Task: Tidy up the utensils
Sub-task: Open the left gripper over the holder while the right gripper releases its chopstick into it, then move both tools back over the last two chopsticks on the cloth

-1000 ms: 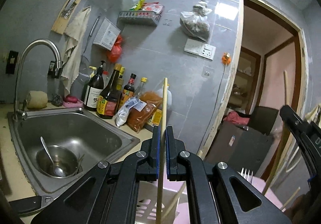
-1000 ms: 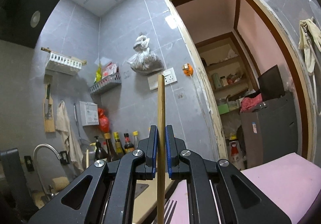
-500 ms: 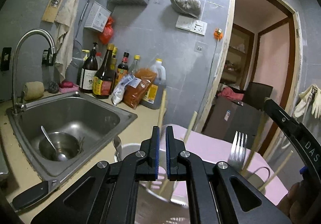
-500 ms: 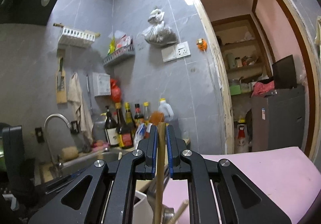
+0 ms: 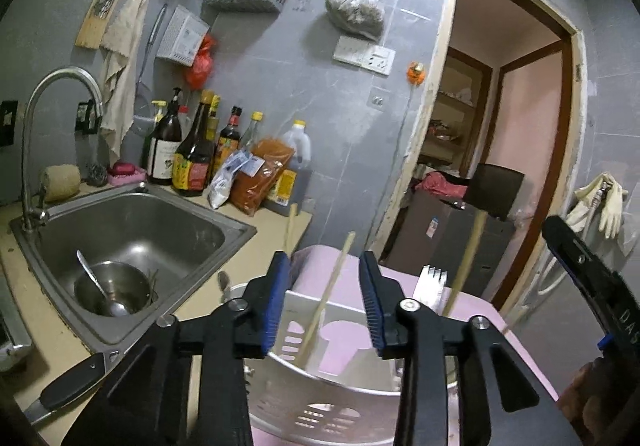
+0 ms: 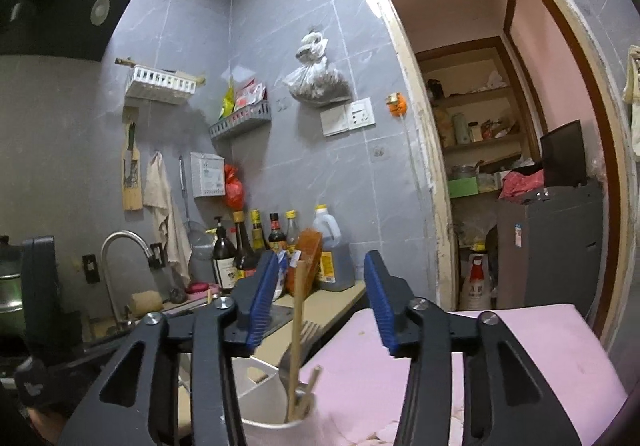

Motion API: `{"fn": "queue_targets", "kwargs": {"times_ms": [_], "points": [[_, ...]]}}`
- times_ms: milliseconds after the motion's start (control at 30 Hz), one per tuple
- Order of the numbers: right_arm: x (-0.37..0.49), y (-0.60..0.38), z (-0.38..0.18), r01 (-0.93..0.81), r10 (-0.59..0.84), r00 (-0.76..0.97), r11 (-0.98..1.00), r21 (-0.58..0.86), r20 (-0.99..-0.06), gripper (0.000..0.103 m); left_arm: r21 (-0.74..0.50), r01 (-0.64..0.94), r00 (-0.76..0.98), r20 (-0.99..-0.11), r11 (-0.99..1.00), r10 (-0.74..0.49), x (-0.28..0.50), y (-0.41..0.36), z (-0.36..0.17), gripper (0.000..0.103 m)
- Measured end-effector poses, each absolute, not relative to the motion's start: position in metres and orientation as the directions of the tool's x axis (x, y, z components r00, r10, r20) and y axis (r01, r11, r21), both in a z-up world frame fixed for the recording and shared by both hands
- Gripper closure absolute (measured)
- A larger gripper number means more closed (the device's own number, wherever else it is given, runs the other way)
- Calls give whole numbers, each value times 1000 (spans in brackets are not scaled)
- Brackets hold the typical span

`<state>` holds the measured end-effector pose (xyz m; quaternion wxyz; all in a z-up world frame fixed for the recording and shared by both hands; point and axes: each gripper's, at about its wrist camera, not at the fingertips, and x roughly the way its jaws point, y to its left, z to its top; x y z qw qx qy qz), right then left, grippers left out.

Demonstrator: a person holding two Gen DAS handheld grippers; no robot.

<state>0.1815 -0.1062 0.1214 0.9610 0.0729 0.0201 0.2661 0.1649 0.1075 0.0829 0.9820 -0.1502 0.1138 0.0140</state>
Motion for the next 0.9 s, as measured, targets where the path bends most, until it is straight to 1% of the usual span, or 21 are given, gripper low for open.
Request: {"fn": "queue_targets", "kwargs": {"times_ms": [67,100,133,167,200,233,267,333,400,467,533,600,633,900], "points": [[177,-115,124,-495,500,866,857,140,0,53,-281,-44,977,-212,959,-17,160,102,90,55],[174,-121,125,-489,494,870,861,137,2,51,-271,-31,980,-199,962,-24,155,97,94,52],[172,-126,126,-480,485,875,867,135,3,48,-261,-23,981,-191,965,-28,153,93,98,47],[170,-131,127,-475,479,878,869,136,2,39,-248,-15,982,-185,969,-33,150,88,101,43],[168,-137,127,-471,475,880,871,140,2,33,-237,-5,983,-182,971,-39,148,84,104,42],[165,-143,128,-469,473,881,872,142,3,32,-230,3,982,-181,973,-46,147,80,106,38],[163,-148,129,-464,468,884,875,138,2,30,-223,12,982,-182,975,-54,146,76,107,33],[157,-159,131,-441,444,896,889,121,1,24,-217,30,980,-184,976,-71,144,69,109,26],[149,-170,132,-427,430,903,897,111,5,18,-210,47,979,-182,977,-87,142,61,110,22],[144,-180,133,-413,415,910,905,104,5,14,-198,63,978,-183,978,-100,140,53,109,16],[137,-192,133,-399,400,916,912,97,4,10,-191,85,976,-181,978,-120,139,46,108,13],[133,-200,134,-387,388,922,918,87,6,2,-182,97,975,-178,979,-130,136,38,106,9],[131,-204,134,-381,382,924,921,82,6,0,-179,102,975,-175,978,-134,134,35,106,8],[119,-234,126,-324,326,945,944,63,-18,0,-139,150,969,-175,979,-173,127,4,100,5]]}}
